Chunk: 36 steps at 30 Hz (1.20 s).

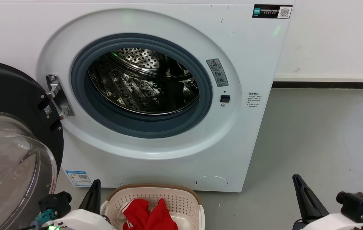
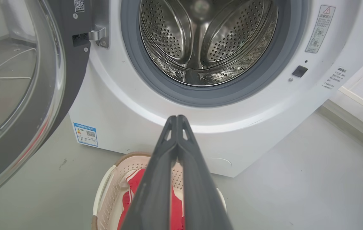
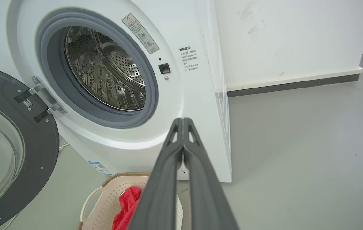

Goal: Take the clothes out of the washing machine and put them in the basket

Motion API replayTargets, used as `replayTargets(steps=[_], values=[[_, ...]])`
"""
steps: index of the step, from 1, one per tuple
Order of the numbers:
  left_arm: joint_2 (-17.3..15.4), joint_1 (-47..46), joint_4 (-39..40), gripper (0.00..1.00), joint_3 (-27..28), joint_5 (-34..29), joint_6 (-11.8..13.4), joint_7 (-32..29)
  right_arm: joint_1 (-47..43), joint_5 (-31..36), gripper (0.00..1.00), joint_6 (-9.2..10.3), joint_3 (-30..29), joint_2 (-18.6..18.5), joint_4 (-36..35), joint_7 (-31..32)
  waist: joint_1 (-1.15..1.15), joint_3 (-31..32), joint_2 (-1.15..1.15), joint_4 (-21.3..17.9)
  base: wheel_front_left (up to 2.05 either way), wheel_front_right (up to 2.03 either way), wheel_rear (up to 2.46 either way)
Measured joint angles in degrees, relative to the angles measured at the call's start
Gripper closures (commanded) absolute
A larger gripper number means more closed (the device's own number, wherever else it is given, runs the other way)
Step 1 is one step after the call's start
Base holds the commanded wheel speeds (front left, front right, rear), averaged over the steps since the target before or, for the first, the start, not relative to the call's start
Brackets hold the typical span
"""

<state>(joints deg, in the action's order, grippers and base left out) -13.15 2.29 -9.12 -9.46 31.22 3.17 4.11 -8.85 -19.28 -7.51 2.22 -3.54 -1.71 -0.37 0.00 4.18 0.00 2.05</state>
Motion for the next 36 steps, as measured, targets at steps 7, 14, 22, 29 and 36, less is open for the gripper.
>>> replayTargets(steps=[7, 14, 22, 29, 36], values=[[1.1, -0.6, -0.4, 1.0, 1.5, 6.1, -1.0, -1.0, 1.6, -7.7, 1.0, 0.0, -0.2, -0.3, 1.6, 0.3, 0.0, -0.3, 0.0, -0.1, 0.0, 0.0, 0.0], [2.0, -1.5, -0.8, 1.0, 3.0, 11.7, -2.0, -2.0, 2.9, -14.9, 1.0, 0.0, -0.5, -0.6, 3.0, 0.4, 0.0, -0.5, 0.0, -0.3, 0.0, 0.0, 0.0], [3.0, -2.2, -1.4, 1.0, 4.5, 17.6, -3.0, -3.0, 4.2, -22.2, 1.0, 0.0, -0.9, -0.9, 4.4, 0.7, 0.0, -0.9, 0.0, -0.4, 0.0, 0.0, 0.0], [3.7, -2.8, -1.8, 1.0, 5.9, 22.3, -3.7, -3.9, 5.4, -28.3, 1.0, 0.0, -1.3, -1.0, 5.6, 1.0, 0.0, -1.1, 0.0, -0.5, 0.0, 0.0, 0.0], [4.6, -3.6, -2.1, 1.0, 7.2, 27.4, -4.7, -4.7, 6.6, -34.5, 1.0, 0.0, -1.7, -1.2, 7.0, 1.4, 0.0, -1.4, 0.0, -0.7, 0.0, 0.0, 0.0]])
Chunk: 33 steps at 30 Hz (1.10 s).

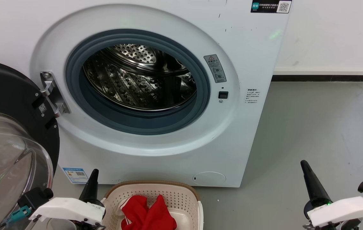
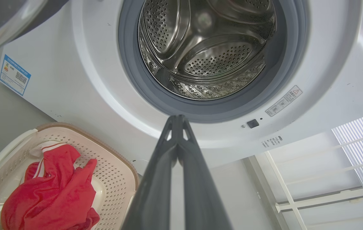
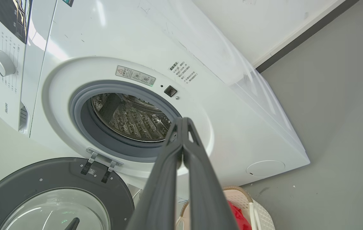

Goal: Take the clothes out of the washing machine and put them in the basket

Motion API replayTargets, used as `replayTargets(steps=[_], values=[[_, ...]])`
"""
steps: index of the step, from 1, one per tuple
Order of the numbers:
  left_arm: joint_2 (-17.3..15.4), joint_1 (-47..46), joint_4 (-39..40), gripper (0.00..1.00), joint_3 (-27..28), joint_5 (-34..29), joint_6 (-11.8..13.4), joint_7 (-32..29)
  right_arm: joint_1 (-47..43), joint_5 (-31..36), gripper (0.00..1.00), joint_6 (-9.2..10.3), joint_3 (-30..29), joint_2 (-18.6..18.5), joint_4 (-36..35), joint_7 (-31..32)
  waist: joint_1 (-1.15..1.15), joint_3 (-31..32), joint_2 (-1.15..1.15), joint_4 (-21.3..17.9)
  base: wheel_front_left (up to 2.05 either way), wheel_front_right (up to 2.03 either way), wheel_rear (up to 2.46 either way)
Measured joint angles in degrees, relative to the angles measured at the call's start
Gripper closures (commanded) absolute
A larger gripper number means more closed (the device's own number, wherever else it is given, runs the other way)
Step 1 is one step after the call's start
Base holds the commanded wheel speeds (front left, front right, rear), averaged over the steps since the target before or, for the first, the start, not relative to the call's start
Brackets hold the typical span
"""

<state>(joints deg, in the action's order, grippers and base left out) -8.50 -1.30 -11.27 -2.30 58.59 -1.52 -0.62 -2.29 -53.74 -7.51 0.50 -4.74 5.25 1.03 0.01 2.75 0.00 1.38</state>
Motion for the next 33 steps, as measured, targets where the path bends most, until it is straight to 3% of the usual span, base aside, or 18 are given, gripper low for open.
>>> replayTargets(steps=[33], values=[[2.9, -2.4, -1.4, 1.0, 4.6, 17.2, -3.0, -3.0, 3.8, -20.9, 1.0, 0.01, -2.1, -0.1, 4.4, 1.6, 0.0, -1.3, 0.0, -0.6, 0.0, 0.0, 0.0]])
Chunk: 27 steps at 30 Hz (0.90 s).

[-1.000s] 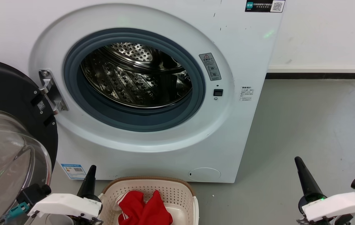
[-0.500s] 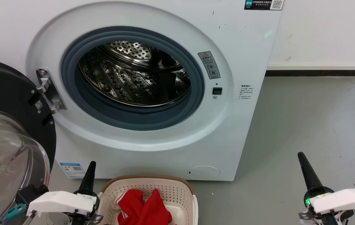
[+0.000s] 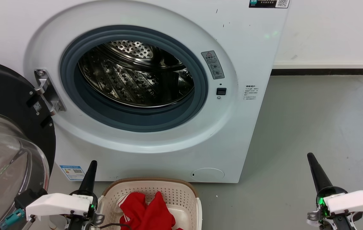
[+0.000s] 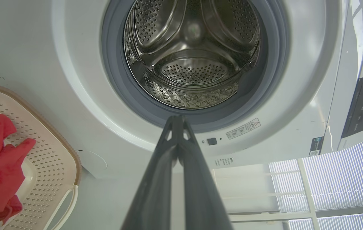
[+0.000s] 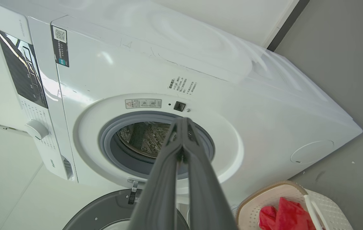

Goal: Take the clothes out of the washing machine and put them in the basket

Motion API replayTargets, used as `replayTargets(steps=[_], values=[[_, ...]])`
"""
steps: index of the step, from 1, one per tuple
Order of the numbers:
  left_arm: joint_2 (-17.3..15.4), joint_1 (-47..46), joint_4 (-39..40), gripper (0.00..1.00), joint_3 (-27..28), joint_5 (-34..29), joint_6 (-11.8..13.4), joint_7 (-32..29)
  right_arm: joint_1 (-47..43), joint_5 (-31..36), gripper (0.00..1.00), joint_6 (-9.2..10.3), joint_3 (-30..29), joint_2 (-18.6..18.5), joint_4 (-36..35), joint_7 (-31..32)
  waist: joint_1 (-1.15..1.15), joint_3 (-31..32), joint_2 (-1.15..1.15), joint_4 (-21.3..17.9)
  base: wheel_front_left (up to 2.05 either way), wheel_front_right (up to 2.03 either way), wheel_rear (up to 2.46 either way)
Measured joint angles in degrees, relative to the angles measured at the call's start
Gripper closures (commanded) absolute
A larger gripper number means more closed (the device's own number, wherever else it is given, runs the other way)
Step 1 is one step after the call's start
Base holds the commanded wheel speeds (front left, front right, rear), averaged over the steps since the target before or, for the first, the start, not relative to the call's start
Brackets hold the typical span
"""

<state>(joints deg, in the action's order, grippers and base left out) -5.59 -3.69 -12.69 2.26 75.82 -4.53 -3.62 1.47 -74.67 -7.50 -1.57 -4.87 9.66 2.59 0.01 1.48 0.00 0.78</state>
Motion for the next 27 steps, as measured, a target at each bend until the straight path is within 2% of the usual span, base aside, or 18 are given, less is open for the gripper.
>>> replayTargets(steps=[27], values=[[1.8, -1.4, -0.8, 1.0, 2.8, 10.5, -1.9, -1.8, 2.7, -12.6, 1.0, 0.0, -1.6, 0.1, 2.7, 1.3, 0.0, -1.0, 0.0, -0.5, 0.0, 0.0, 0.0]])
